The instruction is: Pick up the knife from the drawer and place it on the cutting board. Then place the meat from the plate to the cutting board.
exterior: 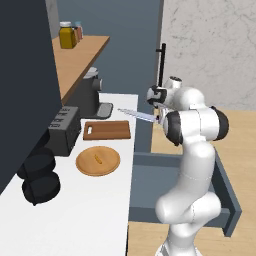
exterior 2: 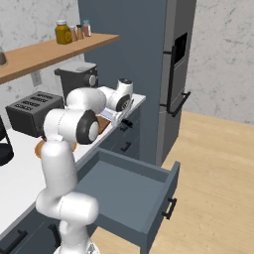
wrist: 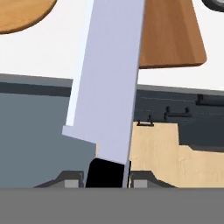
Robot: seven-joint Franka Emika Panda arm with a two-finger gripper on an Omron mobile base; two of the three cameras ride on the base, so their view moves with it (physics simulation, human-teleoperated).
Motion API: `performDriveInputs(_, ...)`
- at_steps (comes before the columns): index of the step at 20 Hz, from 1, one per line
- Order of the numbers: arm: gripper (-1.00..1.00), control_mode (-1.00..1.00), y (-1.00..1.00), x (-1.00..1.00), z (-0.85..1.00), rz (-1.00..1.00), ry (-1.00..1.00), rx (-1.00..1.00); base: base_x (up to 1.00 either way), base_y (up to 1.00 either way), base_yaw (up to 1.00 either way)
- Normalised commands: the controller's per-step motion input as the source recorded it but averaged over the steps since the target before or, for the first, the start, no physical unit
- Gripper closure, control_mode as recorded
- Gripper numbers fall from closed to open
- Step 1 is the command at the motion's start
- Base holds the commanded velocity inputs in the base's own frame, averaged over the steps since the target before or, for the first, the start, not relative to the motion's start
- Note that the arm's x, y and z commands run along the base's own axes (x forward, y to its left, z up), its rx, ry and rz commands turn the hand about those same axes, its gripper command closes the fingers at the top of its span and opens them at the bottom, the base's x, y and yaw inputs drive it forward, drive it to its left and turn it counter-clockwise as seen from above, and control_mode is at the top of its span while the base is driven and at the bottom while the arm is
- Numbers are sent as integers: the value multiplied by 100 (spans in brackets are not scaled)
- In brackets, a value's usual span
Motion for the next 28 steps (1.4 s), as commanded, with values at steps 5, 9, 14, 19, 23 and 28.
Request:
performDriveInputs(5, 100, -100, 77, 35, 0, 22, 0, -3, 0, 0, 0)
performDriveInputs(9, 100, -100, 65, 38, 0, 16, 3, -4, 0, 0, 0)
performDriveInputs(14, 100, -100, 34, 69, 0, -2, 18, 0, 0, 0, 0)
performDriveInputs(19, 100, -100, 45, 59, -12, -7, 6, -2, 0, 0, 0)
performDriveInputs(23, 100, -100, 38, 43, -17, 0, 2, -8, 0, 0, 0)
performDriveInputs(28, 100, -100, 13, 17, -31, -1, 1, -2, 0, 0, 0)
